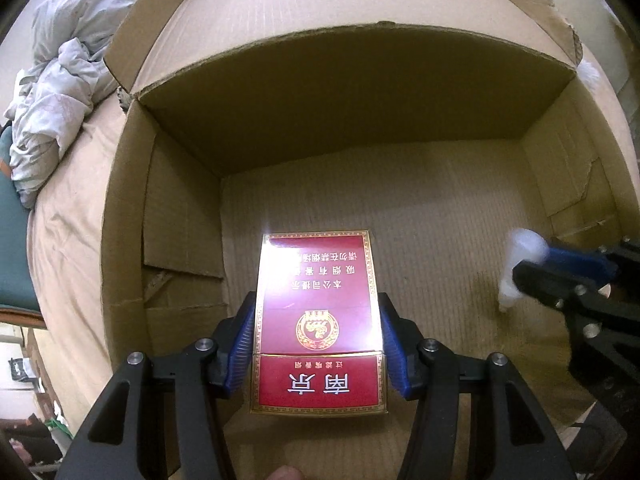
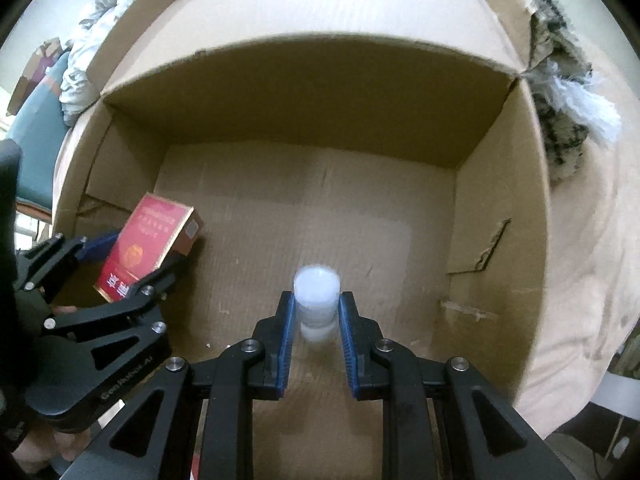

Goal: Organize objects
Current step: 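Lower the red pack into the box with the left tool while the right tool places the dropper bottle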

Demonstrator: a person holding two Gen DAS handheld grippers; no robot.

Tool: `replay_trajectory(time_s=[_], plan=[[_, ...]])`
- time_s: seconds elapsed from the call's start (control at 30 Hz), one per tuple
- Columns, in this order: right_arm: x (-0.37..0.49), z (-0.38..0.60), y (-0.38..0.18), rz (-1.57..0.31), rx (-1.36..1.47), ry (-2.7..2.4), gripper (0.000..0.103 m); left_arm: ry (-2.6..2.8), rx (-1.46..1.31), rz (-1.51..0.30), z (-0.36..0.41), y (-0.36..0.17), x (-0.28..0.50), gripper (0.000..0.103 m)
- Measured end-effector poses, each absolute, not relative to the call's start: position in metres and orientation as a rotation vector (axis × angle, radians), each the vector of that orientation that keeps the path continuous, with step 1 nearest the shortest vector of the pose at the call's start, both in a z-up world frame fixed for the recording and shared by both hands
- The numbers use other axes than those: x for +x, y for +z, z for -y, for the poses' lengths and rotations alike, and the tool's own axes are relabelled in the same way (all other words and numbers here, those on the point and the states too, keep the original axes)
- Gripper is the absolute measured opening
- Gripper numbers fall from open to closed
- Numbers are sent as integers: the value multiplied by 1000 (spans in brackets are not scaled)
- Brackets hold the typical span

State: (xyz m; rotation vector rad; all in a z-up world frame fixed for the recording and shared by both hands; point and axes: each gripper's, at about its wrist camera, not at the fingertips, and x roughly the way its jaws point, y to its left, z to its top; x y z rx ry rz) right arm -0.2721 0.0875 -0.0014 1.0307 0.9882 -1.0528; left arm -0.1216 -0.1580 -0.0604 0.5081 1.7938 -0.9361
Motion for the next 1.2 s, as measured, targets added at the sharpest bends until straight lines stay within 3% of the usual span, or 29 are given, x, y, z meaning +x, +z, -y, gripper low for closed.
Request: replay_trajectory(time_s=[0.13,0.23,0.37,0.53,0.57,0.67,0.87,1.2], plan=[[-278,-91,6,-970,1010,-1075,25,-916,480,-1824,159,-63,-125,52],[-281,-90,12,-933,1033,-1072,38,-908,462,-1823,160,-61,-126,52],[-276,-96,20,-895,1018,-1019,66,-908,442,-1829,164,-59,-131,52],[-276,-104,29,-851,981,-1026,82,-908,417,-1851,168,-59,-136,53],[-278,-104,31,-833,985,-1026,84,-910,408,-1855,169,-58,-136,54],[-281,-104,30,-803,980,-1038,92,-915,353,-1861,171,-53,-136,75],[-269,-90,39,-788,977,-1049,92,-920,314,-1848,179,-44,-141,92],[-275,-94,49,-772,972,-1044,92,-886,247,-1843,181,-36,-137,93]])
